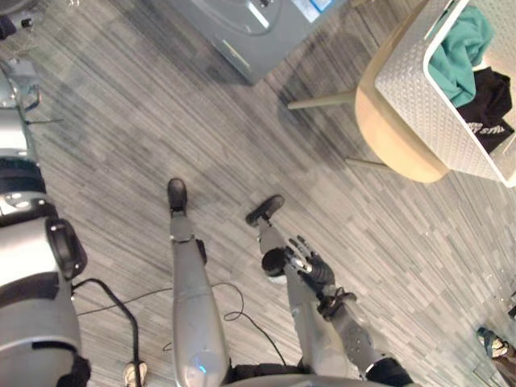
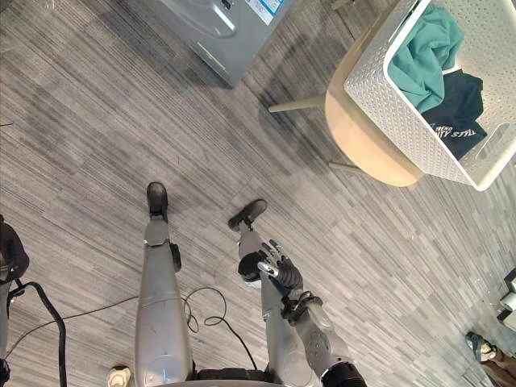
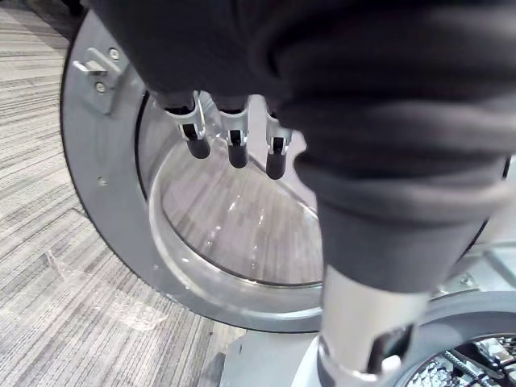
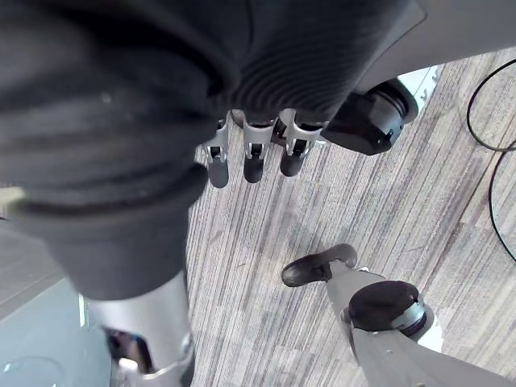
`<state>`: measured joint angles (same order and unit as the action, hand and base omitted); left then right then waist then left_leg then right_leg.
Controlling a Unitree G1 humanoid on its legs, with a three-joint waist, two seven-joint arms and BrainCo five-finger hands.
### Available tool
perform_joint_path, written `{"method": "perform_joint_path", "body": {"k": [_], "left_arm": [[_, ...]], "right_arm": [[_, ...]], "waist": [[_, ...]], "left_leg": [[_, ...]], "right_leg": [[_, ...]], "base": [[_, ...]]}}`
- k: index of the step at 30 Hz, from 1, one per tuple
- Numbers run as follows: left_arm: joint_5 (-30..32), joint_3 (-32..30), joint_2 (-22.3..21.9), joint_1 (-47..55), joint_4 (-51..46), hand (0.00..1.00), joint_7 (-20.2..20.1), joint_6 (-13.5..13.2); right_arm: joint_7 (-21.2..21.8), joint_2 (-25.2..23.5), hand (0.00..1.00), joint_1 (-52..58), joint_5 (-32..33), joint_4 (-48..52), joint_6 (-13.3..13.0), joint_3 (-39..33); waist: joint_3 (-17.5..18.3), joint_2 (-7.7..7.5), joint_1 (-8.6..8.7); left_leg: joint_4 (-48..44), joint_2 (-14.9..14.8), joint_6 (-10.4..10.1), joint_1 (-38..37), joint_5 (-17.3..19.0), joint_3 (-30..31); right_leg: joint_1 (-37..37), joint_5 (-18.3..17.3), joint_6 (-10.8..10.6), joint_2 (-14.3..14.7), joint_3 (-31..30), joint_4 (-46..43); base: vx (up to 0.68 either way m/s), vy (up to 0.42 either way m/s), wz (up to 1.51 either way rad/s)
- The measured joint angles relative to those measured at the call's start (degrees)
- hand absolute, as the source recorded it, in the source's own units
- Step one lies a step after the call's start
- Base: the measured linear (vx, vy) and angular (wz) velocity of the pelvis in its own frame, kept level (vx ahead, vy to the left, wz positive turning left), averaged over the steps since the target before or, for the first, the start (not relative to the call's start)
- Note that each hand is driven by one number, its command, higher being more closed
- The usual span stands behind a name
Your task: Pick up the laundry basket with both hands and put the clothes into the washing machine.
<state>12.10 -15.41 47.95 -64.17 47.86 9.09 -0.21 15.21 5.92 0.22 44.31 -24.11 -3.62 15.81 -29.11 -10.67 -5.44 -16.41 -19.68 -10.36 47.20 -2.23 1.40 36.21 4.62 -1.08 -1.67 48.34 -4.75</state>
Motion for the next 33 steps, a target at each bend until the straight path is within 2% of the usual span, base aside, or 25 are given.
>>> {"method": "perform_joint_path", "body": {"k": [2, 4, 5, 7, 8, 9, 11, 13, 14, 16, 17, 18, 20, 21, 22, 23, 25, 26, 27, 28, 29, 31, 33], "left_arm": [[-0.28, -0.05, -0.12, 2.30, -0.10, 0.00, -0.19, -0.08], [-1.42, -0.86, -0.54, 7.35, -0.13, 0.00, -0.44, -0.10], [-2.59, -2.67, -1.93, 12.49, -0.19, 0.00, -0.55, -0.10], [-4.06, -3.84, -3.85, 19.06, -0.97, 0.00, -1.03, -0.21], [-5.56, -4.43, -5.83, 24.89, -2.30, 0.00, -1.57, -0.25], [-6.45, -4.43, -7.12, 27.66, -3.20, 0.00, -1.75, -0.36], [-9.35, -4.18, -14.33, 39.76, -7.67, 0.00, -3.19, -1.53], [-10.95, -3.19, -19.95, 47.46, -9.76, 0.00, -4.42, -2.92], [-12.58, -0.40, -25.21, 54.72, -10.36, 0.00, -5.94, -3.52], [-13.95, 3.58, -30.33, 61.47, -10.35, 0.00, -7.47, -3.97], [-14.34, 6.00, -33.79, 66.11, -10.17, 0.00, -8.31, -4.17], [-14.49, 7.48, -36.64, 70.00, -9.64, 0.00, -9.03, -4.22], [-15.53, 7.52, -38.82, 71.94, -7.08, 0.00, -8.83, -4.78], [-15.55, 7.71, -40.13, 72.78, -4.00, 0.00, -8.99, -4.99], [-15.77, 7.52, -40.67, 73.11, -2.19, 0.00, -8.91, -5.00], [-16.40, 5.64, -42.08, 73.73, 1.59, 0.00, -8.61, -5.02], [-17.12, 3.47, -44.22, 74.30, 5.10, 0.00, -7.77, -4.99], [-17.94, 1.62, -44.95, 74.48, 7.24, 0.00, -7.17, -4.99], [-18.23, 1.17, -45.09, 74.47, 8.23, 0.00, -6.62, -4.95], [-18.65, 0.03, -45.44, 74.43, 9.55, 0.00, -5.86, -4.82], [-18.84, -0.75, -45.91, 74.38, 10.18, 0.00, -4.99, -4.67], [-19.29, -2.00, -45.66, 74.34, 11.17, 0.00, -4.39, -4.55], [-20.55, -3.78, -45.97, 74.19, 11.18, 0.00, -3.60, -4.57]], "right_arm": [[-0.04, -0.06, 0.00, -0.01, -0.31, -0.04, 0.05, -0.60], [-0.26, -0.53, 0.00, -0.01, -1.84, -0.33, 0.15, -2.20], [-0.30, -0.80, 0.00, 0.02, -2.49, -0.36, 0.25, -3.46], [-0.55, -0.80, 0.00, 0.03, -4.16, -0.36, 0.42, -4.79], [-1.12, -0.80, 0.00, 0.04, -5.24, -0.31, 0.53, -5.84], [-1.58, -0.84, 0.00, 0.11, -6.15, -0.28, 0.55, -6.51], [-2.84, -0.40, 0.00, 0.98, -8.66, 1.03, 0.61, -10.58], [-3.23, 0.35, 0.00, 1.40, -9.99, 1.29, 0.28, -13.31], [-4.28, 1.60, 0.00, 1.39, -11.70, 0.22, 0.14, -15.33], [-5.09, 3.16, 0.00, 1.28, -13.77, -1.84, 0.14, -17.70], [-5.49, 4.09, 0.00, 1.46, -15.53, -3.16, 0.15, -19.53], [-6.03, 4.51, 0.00, 1.46, -17.10, -4.81, 0.18, -21.52], [-6.67, 4.58, 0.00, 1.35, -19.19, -8.10, 0.13, -24.22], [-7.45, 4.60, 0.00, 0.69, -20.13, -10.68, 0.01, -24.99], [-7.76, 4.57, 0.00, 0.57, -20.29, -11.85, -0.05, -25.27], [-8.62, 4.33, 0.00, 0.55, -20.81, -14.56, -0.30, -26.28], [-9.43, 4.22, 0.00, 0.57, -22.23, -17.13, -1.02, -27.12], [-9.97, 4.13, 0.00, 0.58, -22.63, -20.11, -1.33, -27.92], [-10.17, 4.00, 0.00, 0.58, -22.88, -21.80, -1.40, -28.79], [-10.63, 3.69, 0.00, 0.55, -23.05, -25.16, -1.47, -30.46], [-11.40, 3.40, 0.00, 0.60, -23.22, -28.07, -1.30, -31.41], [-11.47, 3.00, 0.00, 1.54, -23.61, -31.18, -0.88, -31.51], [-11.48, 2.21, 0.00, 2.59, -24.30, -32.77, -0.37, -31.33]], "waist": [[0.00, 0.00, -0.05], [0.00, 0.01, -0.36], [0.00, 0.01, -0.80], [-0.03, 0.05, -1.63], [-0.13, 0.20, -1.63], [-0.14, 0.22, -1.50], [-0.53, 0.83, -1.43], [-1.14, 1.95, -1.44], [-1.24, 3.12, -1.08], [-1.22, 5.08, 0.05], [-1.20, 6.39, 0.50], [-0.92, 7.50, 1.49], [0.67, 9.15, 1.43], [2.49, 10.23, 1.49], [3.82, 10.65, 1.59], [7.27, 11.39, 1.53], [10.51, 12.27, 1.97], [13.23, 12.20, 1.83], [14.66, 12.10, 1.80], [16.47, 11.90, 2.00], [17.26, 11.66, 3.10], [18.68, 11.39, 4.41], [19.58, 11.15, 4.68]], "left_leg": [[-1.10, -0.45, 0.03, -0.11, 0.02, -0.63], [-4.07, -1.43, 0.35, -0.70, 1.47, -2.34], [-6.92, -2.36, 0.33, -1.93, 3.23, -3.38], [-10.01, -3.74, 0.26, -4.18, 5.60, -5.00], [-12.38, -4.44, 0.17, -6.33, 7.47, -6.15], [-13.32, -4.56, 0.02, -7.69, 8.26, -6.55], [-17.30, -5.05, 0.22, -13.85, 11.92, -8.90], [-19.95, -5.46, 0.47, -18.45, 15.26, -11.20], [-21.20, -5.31, 0.87, -22.87, 17.70, -13.90], [-21.60, -5.14, 1.37, -26.55, 19.52, -16.22], [-21.44, -4.66, 1.71, -29.33, 20.46, -18.39], [-20.47, -3.96, 2.16, -32.22, 20.84, -20.56], [-18.33, -3.28, 1.89, -36.04, 20.58, -23.76], [-17.04, -3.24, 1.64, -38.51, 20.44, -25.76], [-16.18, -3.06, 1.59, -39.61, 20.42, -26.71], [-13.35, -2.27, 0.99, -42.61, 19.88, -28.74], [-10.76, -1.73, 1.44, -45.03, 18.73, -29.19], [-9.28, -1.07, 3.30, -46.12, 17.12, -29.23], [-8.45, -0.77, 3.61, -46.43, 15.93, -29.32], [-5.69, -0.06, 3.11, -48.15, 13.13, -30.12], [-3.28, 0.30, 1.47, -50.08, 10.68, -31.05], [-1.27, -0.09, -0.30, -51.56, 8.45, -31.58], [-1.29, -1.29, -1.66, -52.17, 7.01, -31.69]], "right_leg": [[-0.27, -0.11, 0.16, -0.03, -0.33, -0.69], [-0.65, -1.74, 2.50, -0.54, -1.45, -3.30], [-1.35, -4.00, 4.17, -1.03, -2.34, -5.90], [-2.09, -7.04, 4.50, -1.70, -3.75, -9.72], [-3.09, -9.21, 5.63, -2.67, -4.80, -13.59], [-3.69, -10.18, 5.84, -3.16, -5.53, -15.46], [-6.48, -13.63, 5.80, -5.01, -8.98, -22.20], [-8.31, -15.33, 5.71, -5.73, -11.95, -25.42], [-9.82, -16.11, 5.57, -6.61, -14.72, -27.53], [-11.23, -16.22, 5.48, -6.94, -16.93, -28.13], [-12.18, -16.60, 5.65, -7.79, -17.48, -28.54], [-13.52, -17.16, 5.66, -9.80, -15.95, -28.81], [-16.61, -17.38, 5.67, -12.92, -11.33, -28.78], [-18.15, -17.74, 5.66, -13.99, -9.21, -28.76], [-18.50, -17.99, 5.50, -14.55, -8.25, -28.69], [-19.45, -17.96, 5.01, -14.68, -7.46, -27.82], [-20.66, -16.46, 3.94, -12.97, -9.06, -25.49], [-21.04, -15.26, 3.70, -11.62, -10.34, -22.86], [-21.18, -14.67, 3.51, -10.90, -10.95, -21.20], [-22.36, -13.37, 2.82, -9.62, -11.57, -17.60], [-24.15, -12.42, 2.31, -8.53, -11.69, -14.37], [-26.27, -10.85, 2.57, -6.40, -11.51, -10.14], [-28.42, -8.57, 3.34, -3.45, -11.75, -5.39]], "base": [[0.04, 0.074, -0.05], [0.05, 0.084, -0.20], [0.05, 0.058, -0.36], [0.04, 0.043, -0.47], [0.04, 0.043, -0.39], [0.05, 0.029, -0.32], [0.04, 0.030, -0.40], [0.01, 0.081, -0.61], [-0.01, 0.094, -0.64], [0.00, 0.109, -0.62], [0.04, 0.177, -0.65], [0.06, 0.154, -0.54], [0.11, 0.104, -0.53], [0.12, 0.053, -0.56], [0.16, 0.028, -0.67], [0.20, 0.004, -0.59], [0.19, -0.014, -0.60], [0.12, -0.023, -0.56], [0.16, -0.032, -0.67], [0.16, -0.034, -0.44], [0.15, -0.029, -0.32], [0.10, -0.034, -0.14], [0.09, -0.062, -0.31]]}}
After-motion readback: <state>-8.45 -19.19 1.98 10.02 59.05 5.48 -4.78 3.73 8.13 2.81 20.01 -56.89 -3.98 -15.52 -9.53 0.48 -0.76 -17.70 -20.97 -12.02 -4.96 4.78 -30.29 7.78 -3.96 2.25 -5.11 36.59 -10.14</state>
